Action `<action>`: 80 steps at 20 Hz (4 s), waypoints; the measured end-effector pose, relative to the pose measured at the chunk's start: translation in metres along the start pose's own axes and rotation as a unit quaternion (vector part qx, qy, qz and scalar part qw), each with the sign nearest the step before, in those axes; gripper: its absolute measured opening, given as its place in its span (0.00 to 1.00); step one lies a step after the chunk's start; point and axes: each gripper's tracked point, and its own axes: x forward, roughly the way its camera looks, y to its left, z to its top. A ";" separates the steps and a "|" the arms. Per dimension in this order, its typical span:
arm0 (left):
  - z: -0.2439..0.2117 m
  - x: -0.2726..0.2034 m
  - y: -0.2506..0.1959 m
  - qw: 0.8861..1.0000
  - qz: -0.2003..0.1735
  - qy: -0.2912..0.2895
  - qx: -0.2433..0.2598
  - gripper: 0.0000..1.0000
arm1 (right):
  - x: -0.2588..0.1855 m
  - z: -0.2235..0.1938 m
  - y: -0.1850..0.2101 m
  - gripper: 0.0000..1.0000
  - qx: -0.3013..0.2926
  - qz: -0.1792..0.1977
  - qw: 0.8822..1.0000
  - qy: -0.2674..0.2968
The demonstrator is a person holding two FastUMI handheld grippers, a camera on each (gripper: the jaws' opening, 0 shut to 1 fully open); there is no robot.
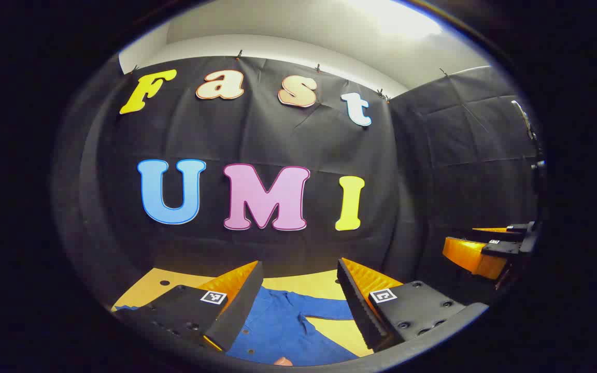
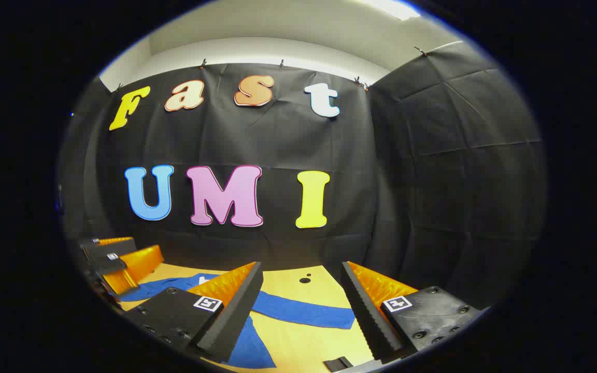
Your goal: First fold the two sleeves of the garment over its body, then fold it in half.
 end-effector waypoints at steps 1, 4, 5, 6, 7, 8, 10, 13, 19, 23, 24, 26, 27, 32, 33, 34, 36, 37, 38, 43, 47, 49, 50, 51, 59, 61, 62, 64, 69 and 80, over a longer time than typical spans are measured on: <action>0.000 -0.003 0.010 1.000 0.010 0.000 0.001 0.82 | 0.003 -0.007 -0.001 0.96 -0.001 0.001 1.000 0.007; -0.017 -0.013 0.040 0.999 0.045 0.021 -0.003 0.83 | 0.012 -0.024 -0.003 0.96 0.008 -0.001 1.000 0.030; -0.024 -0.017 0.050 0.998 0.053 0.030 -0.006 0.82 | 0.016 -0.028 -0.001 0.96 0.013 0.000 0.999 0.034; -0.027 -0.021 0.060 0.997 0.065 0.035 -0.008 0.83 | 0.020 -0.029 0.002 0.96 0.018 0.002 0.999 0.036; -0.028 -0.024 0.072 0.996 0.078 0.038 -0.009 0.82 | 0.023 -0.028 0.006 0.96 0.021 0.005 0.999 0.036; -0.031 -0.028 0.081 0.995 0.090 0.042 -0.008 0.82 | 0.026 -0.027 0.011 0.96 0.022 0.009 0.999 0.034; -0.034 -0.036 0.097 0.993 0.109 0.046 -0.008 0.82 | 0.032 -0.022 0.024 0.96 0.016 0.020 0.999 0.024; -0.031 -0.045 0.115 0.990 0.132 0.043 -0.009 0.83 | 0.037 -0.018 0.045 0.95 0.010 0.042 0.999 0.018; -0.028 -0.059 0.127 0.989 0.141 0.035 0.000 0.83 | 0.037 -0.033 0.060 0.95 -0.005 0.074 0.997 0.025; -0.028 -0.065 0.122 0.991 0.127 0.033 0.001 0.82 | 0.046 -0.068 0.027 0.96 -0.003 0.067 0.995 0.080; -0.027 -0.064 0.119 0.992 0.120 0.031 -0.001 0.83 | 0.052 -0.074 0.016 0.96 0.001 0.062 0.994 0.093; -0.025 -0.061 0.114 0.993 0.113 0.029 0.000 0.82 | 0.067 -0.088 -0.011 0.96 0.014 0.044 0.991 0.123; -0.024 -0.061 0.113 0.993 0.114 0.024 0.000 0.83 | 0.074 -0.095 -0.023 0.96 0.024 0.032 0.989 0.142; -0.019 -0.050 0.093 0.994 0.110 0.017 -0.013 0.83 | 0.123 -0.122 -0.065 0.97 0.032 0.002 0.980 0.195; -0.022 -0.046 0.090 0.993 0.110 0.024 -0.016 0.83 | 0.134 -0.134 -0.070 0.97 0.034 0.002 0.974 0.222; -0.024 -0.043 0.086 0.994 0.108 0.029 -0.019 0.83 | 0.147 -0.148 -0.076 0.97 0.037 0.002 0.969 0.246; -0.027 -0.036 0.080 0.993 0.110 0.040 -0.016 0.83 | 0.166 -0.177 -0.085 0.97 0.049 -0.001 0.951 0.304; -0.029 -0.033 0.078 0.992 0.115 0.045 -0.010 0.83 | 0.178 -0.194 -0.090 0.98 0.051 0.001 0.941 0.333; -0.029 -0.028 0.076 0.991 0.121 0.050 -0.004 0.83 | 0.182 -0.214 -0.099 0.97 0.050 -0.007 0.926 0.373; -0.036 -0.011 0.068 0.985 0.157 0.074 -0.013 0.83 | 0.201 -0.321 -0.136 0.99 0.056 -0.032 0.839 0.540; -0.050 -0.006 0.075 0.971 0.212 0.113 -0.017 0.82 | 0.189 -0.387 -0.141 0.98 0.117 -0.047 0.769 0.626; -0.046 -0.006 0.080 0.966 0.234 0.110 -0.011 0.83 | 0.185 -0.406 -0.146 0.96 0.122 -0.057 0.752 0.645; -0.050 -0.004 0.079 0.965 0.237 0.112 -0.010 0.83 | 0.191 -0.410 -0.145 0.94 0.130 -0.062 0.751 0.645; -0.052 0.000 0.076 0.965 0.234 0.116 -0.011 0.83 | 0.193 -0.415 -0.144 0.87 0.135 -0.065 0.750 0.644; -0.046 0.014 0.083 0.973 0.208 0.097 -0.007 0.83 | 0.195 -0.423 -0.153 0.26 0.114 -0.094 0.753 0.641; -0.049 0.004 0.098 0.975 0.202 0.097 -0.009 0.83 | 0.198 -0.422 -0.151 0.08 0.136 -0.103 0.761 0.626; -0.051 -0.004 0.108 0.975 0.202 0.096 -0.010 0.83 | 0.194 -0.420 -0.149 0.06 0.149 -0.109 0.761 0.622; -0.052 -0.019 0.133 0.974 0.208 0.093 -0.008 0.83 | 0.189 -0.414 -0.142 0.05 0.182 -0.122 0.765 0.605; -0.065 -0.042 0.176 0.975 0.201 0.090 -0.021 0.83 | 0.183 -0.358 -0.125 0.05 0.161 -0.121 0.820 0.536; -0.073 -0.046 0.228 0.991 0.116 0.051 -0.043 0.82 | 0.190 -0.134 0.016 0.05 0.016 -0.062 0.934 0.352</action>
